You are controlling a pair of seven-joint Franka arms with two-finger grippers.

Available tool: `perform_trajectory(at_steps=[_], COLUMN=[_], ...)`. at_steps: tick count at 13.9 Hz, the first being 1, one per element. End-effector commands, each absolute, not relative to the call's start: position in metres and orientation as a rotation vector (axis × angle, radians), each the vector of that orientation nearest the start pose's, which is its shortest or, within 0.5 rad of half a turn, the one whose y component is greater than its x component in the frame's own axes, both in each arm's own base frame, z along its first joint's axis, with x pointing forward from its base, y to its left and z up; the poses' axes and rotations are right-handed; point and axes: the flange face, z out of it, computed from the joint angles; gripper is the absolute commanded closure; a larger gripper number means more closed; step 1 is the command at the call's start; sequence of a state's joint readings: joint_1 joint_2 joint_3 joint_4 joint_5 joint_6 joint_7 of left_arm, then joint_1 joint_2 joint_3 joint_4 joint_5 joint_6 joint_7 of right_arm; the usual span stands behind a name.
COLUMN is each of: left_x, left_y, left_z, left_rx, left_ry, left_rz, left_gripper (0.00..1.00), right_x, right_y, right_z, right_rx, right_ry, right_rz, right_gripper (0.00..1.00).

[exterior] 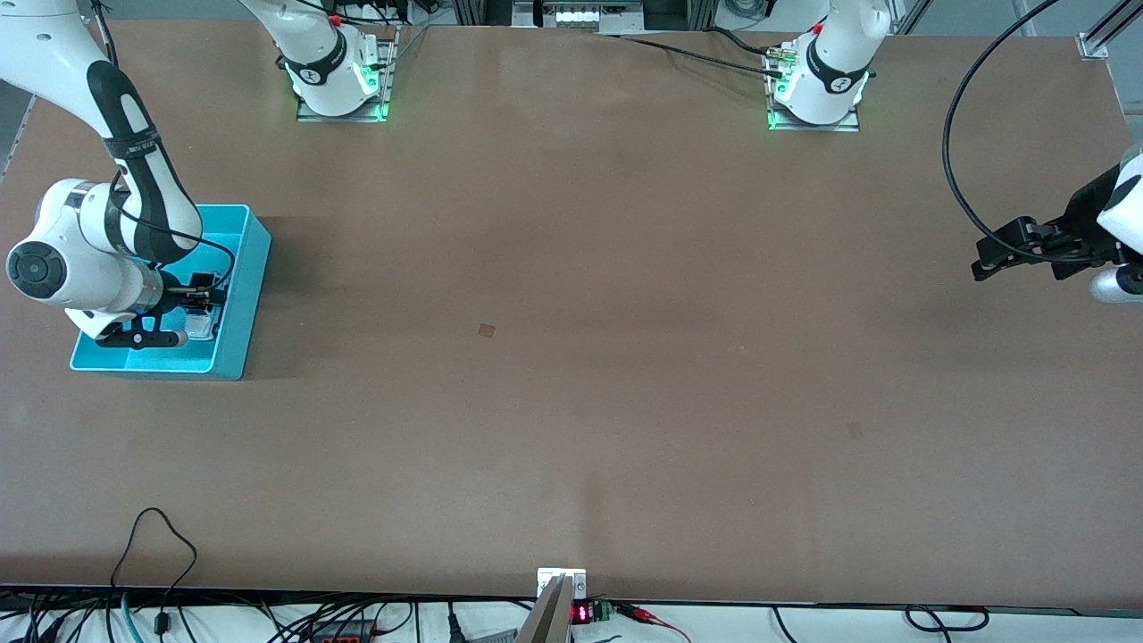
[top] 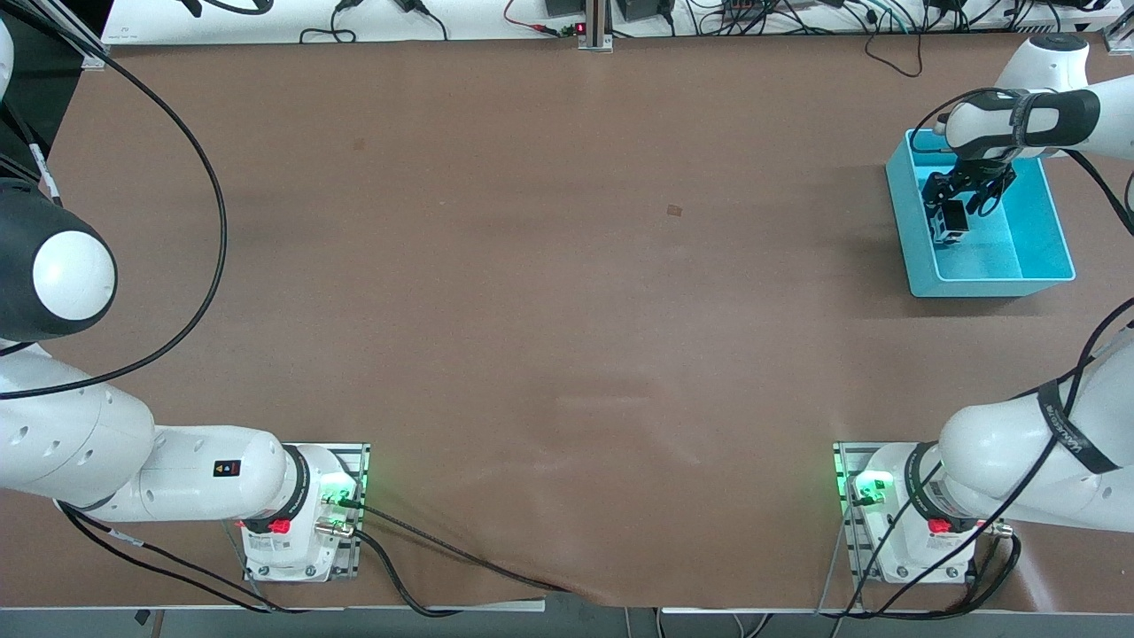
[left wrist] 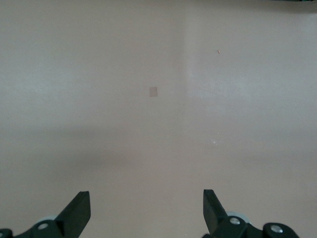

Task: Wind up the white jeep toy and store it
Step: 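Lower the jeep into the cyan box with the right gripper, then open the right gripper to release the jeep in the box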

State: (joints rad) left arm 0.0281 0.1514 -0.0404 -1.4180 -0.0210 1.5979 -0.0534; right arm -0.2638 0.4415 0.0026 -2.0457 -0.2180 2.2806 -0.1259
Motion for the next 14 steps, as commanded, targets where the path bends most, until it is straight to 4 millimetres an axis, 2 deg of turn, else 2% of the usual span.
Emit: perform_trajectory(at_steps=[1,3,7,9,11,14], left_x=[0.598,0.597,0.597,0.597,0.596,0.595], left_y=[-0.002,-0.001,0.001,0.010,0.005,0.005], left_z=[0.618,0.620,0.617,0.615,0.615,0.612], left_rx=[-3.182,-3.182,-3.183,-3.183,-3.184,-3.184], left_ry=[-0.067,-0.069,-0.057,-0.082,-0.067,-0.069], left_rz=[-0.062,-0.067,-0.051,-0.046,-0.031,-0.009], left_gripper=[0.00,0.00,0.00,0.00,0.00,0.00], right_x=[0.553,0.556,0.565,0.568,0.567,0.564], right_y=[-0.155,-0.154,-0.157,-0.158,-0.158,-0.150], right_z=[0.210,0.217,0.252,0.278,0.306,0.368], right_rx=[-3.228,-3.233,-3.258,-3.274,-3.287,-3.306], right_ry=[-0.039,-0.039,-0.045,-0.040,-0.028,-0.025], right_rz=[0.353,0.336,0.247,0.183,0.154,0.158], right_gripper=[0.00,0.00,0.00,0.00,0.00,0.00])
